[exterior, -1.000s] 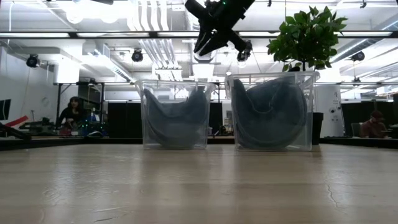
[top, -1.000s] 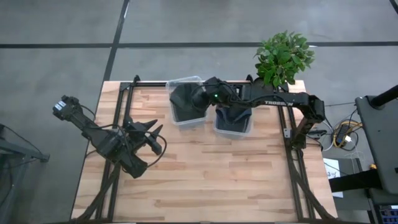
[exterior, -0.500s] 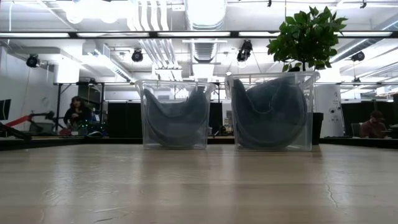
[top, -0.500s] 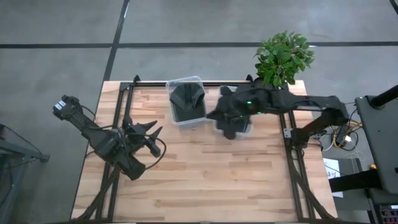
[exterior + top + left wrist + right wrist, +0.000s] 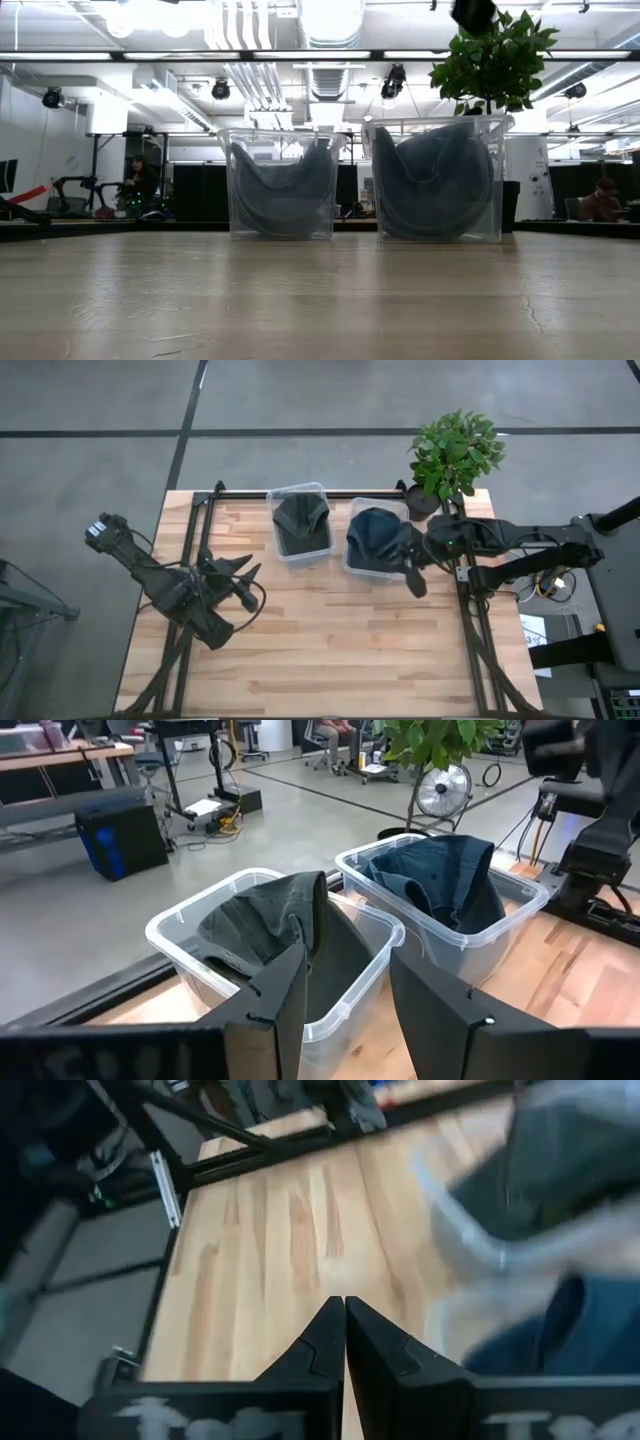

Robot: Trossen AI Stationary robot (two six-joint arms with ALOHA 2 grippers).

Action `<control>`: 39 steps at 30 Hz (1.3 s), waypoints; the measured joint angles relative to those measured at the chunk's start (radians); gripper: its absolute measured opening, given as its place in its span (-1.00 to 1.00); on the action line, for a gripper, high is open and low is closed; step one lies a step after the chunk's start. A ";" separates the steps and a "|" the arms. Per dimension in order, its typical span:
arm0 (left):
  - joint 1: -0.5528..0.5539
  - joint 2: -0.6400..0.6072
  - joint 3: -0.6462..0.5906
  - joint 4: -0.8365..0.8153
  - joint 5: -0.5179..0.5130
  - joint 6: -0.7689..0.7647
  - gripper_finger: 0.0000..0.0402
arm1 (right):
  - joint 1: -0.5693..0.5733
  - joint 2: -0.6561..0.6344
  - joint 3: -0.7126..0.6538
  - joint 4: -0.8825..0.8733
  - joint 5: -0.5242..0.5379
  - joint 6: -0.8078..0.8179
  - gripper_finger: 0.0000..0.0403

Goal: Pick & Place hat
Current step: Return to Home Position

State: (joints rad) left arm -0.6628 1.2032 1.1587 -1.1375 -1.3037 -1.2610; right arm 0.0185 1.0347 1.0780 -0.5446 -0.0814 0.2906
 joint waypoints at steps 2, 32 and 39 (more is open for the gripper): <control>0.000 0.000 0.000 -0.007 -0.003 0.009 -0.31 | 0.005 -0.046 -0.056 -0.008 -0.004 0.072 -0.96; 0.423 -0.403 -0.722 1.438 0.940 0.943 -0.31 | 0.024 -0.400 -0.527 0.421 -0.465 -0.073 -0.96; 0.369 -0.751 -0.704 1.082 0.937 0.952 -0.31 | 0.023 -0.506 -0.537 0.392 -0.518 -0.086 -0.96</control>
State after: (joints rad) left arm -0.2943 0.4526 0.4549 -0.0551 -0.3663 -0.3091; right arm 0.0414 0.5285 0.5411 -0.1530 -0.5989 0.2050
